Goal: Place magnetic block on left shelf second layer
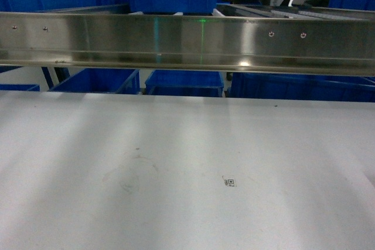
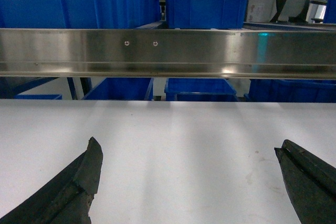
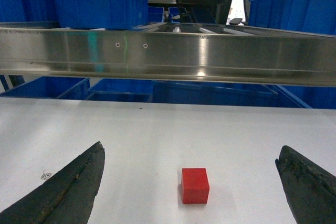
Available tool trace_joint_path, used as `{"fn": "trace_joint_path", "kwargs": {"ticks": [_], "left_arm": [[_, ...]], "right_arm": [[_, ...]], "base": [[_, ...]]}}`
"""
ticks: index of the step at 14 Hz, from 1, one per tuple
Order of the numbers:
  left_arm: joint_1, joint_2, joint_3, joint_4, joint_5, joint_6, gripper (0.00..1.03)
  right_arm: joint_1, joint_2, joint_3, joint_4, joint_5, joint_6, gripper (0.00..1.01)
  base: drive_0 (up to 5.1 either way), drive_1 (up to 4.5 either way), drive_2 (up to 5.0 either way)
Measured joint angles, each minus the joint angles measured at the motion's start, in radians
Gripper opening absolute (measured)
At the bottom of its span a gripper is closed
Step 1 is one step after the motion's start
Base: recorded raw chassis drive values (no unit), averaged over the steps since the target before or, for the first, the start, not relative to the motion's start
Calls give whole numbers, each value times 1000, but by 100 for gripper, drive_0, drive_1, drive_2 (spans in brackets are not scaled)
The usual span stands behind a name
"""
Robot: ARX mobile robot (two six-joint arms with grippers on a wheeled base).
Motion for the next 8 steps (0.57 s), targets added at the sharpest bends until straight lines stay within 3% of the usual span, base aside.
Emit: {"fn": "trace_joint_path", "kwargs": {"ticks": [8], "left_arm": [[0,0,0,0,0,0,98]], "right_arm": [[0,0,0,0,0,0,98]], "base": [[0,0,0]]}}
